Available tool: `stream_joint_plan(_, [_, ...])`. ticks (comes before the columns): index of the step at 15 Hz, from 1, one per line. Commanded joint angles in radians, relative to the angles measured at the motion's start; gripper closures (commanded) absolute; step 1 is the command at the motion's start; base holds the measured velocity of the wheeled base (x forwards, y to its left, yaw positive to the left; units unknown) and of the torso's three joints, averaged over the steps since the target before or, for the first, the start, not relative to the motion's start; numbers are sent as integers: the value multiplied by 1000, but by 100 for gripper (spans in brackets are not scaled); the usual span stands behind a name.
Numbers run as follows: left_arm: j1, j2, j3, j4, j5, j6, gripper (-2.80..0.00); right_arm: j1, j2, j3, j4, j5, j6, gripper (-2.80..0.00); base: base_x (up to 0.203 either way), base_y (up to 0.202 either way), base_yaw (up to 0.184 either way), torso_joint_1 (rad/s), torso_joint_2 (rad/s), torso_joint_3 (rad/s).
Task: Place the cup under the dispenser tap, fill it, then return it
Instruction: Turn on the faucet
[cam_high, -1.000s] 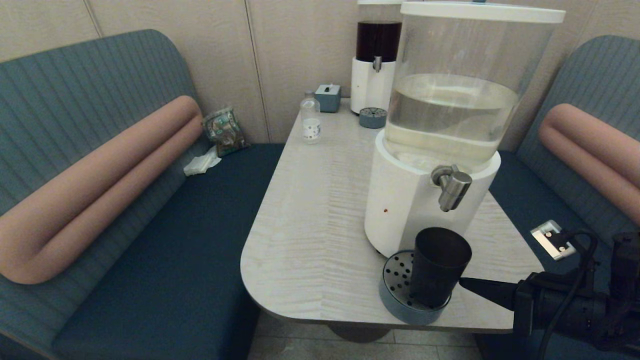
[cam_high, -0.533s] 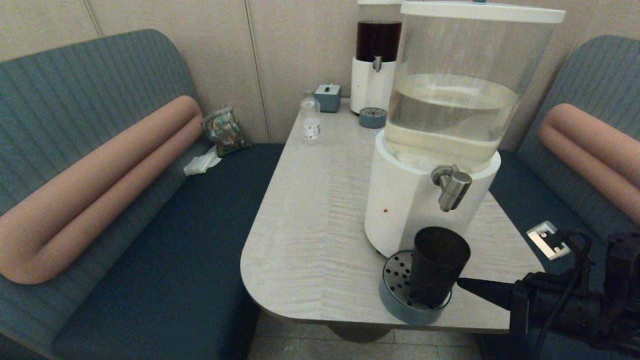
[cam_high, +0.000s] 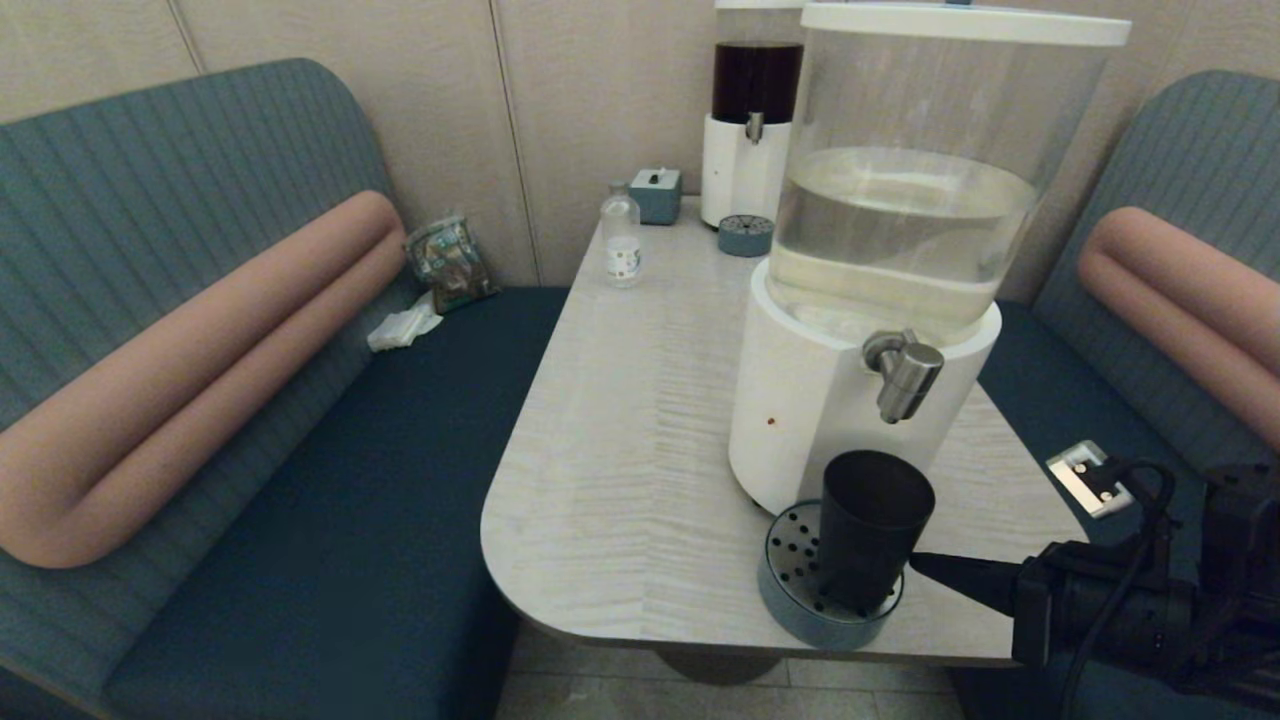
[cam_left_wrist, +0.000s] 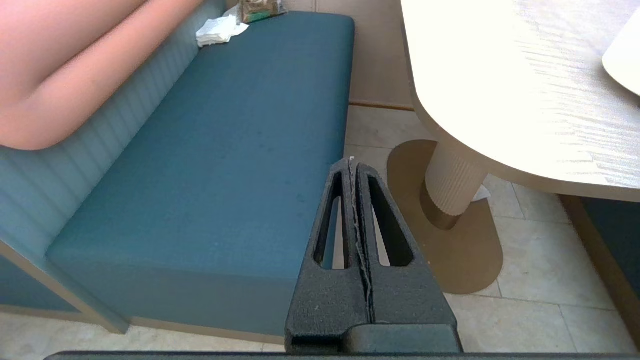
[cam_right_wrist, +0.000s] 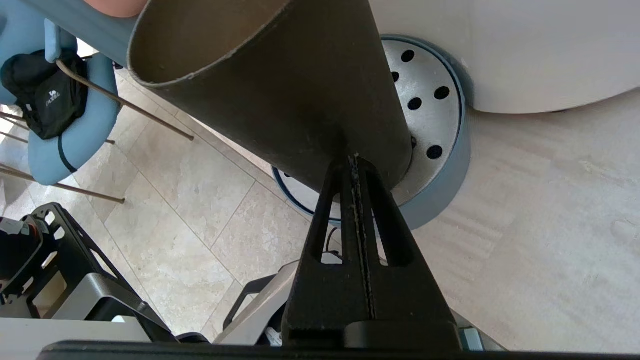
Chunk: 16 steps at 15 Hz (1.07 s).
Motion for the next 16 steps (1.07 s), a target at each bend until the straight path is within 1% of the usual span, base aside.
stream_joint_plan(1, [0, 0, 0, -1, 0, -1, 0, 3, 3, 0, -5, 3, 1, 0, 0, 0, 0, 0, 0, 0])
stream_joint_plan(12, [0, 0, 0, -1, 0, -1, 0, 5, 3, 6, -6, 3, 1, 0, 0, 0, 0, 0, 0, 0])
stream_joint_plan(16, [0, 0, 0, -1, 0, -1, 0, -17, -47, 36, -5, 3, 1, 0, 0, 0, 0, 0, 0, 0])
